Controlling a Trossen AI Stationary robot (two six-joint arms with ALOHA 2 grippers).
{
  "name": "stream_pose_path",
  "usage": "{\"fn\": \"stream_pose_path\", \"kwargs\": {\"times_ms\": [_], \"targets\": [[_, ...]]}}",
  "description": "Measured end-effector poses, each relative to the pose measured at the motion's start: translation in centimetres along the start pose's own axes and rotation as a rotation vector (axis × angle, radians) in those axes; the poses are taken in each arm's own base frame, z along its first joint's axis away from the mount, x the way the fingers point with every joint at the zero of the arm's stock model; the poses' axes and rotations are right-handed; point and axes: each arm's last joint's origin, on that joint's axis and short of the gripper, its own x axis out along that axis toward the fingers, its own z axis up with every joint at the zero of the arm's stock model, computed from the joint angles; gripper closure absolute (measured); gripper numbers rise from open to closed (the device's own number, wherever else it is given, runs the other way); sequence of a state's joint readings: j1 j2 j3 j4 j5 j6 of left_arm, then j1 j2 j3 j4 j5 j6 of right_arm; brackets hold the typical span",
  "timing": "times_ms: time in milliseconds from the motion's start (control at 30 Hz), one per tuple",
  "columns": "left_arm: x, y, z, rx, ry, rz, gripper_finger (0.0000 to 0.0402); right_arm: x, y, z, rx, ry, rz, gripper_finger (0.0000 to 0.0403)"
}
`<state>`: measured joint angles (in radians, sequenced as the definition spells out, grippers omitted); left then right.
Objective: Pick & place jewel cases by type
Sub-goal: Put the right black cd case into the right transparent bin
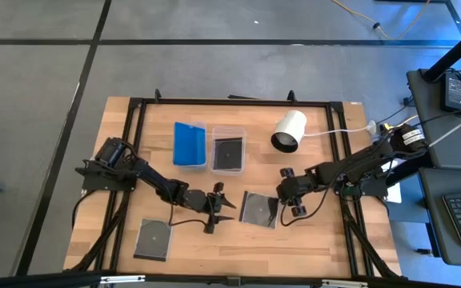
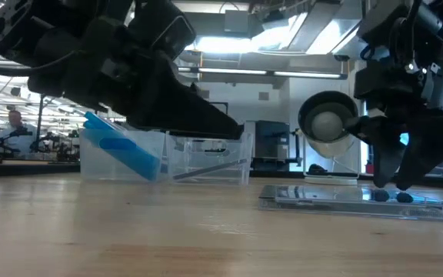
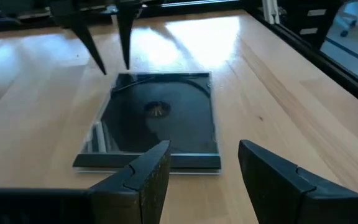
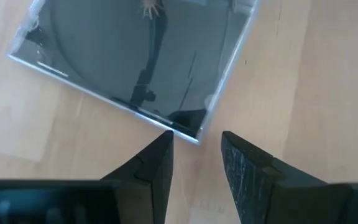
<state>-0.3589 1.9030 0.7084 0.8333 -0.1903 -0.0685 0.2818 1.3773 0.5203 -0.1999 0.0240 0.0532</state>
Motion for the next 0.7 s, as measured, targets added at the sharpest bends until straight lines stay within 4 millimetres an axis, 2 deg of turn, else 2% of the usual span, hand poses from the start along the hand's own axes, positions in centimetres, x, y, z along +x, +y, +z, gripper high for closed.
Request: {"fn": "stream_pose_path", "kwargs": {"times_ms": [233, 700], "targets": [[-0.1, -0.1, 0.3, -0.129, -0.017, -0.005, 0.0215, 0.7, -0.2, -1.2, -0.006, -0.027, 0.0, 0.0263], [0.0, 0.0, 0.3, -0.131, -0.015, -0.003, 0.0215, 1.3, -0.1, -2.2, -0.03, -0.141, 0.005, 0.0263]]}}
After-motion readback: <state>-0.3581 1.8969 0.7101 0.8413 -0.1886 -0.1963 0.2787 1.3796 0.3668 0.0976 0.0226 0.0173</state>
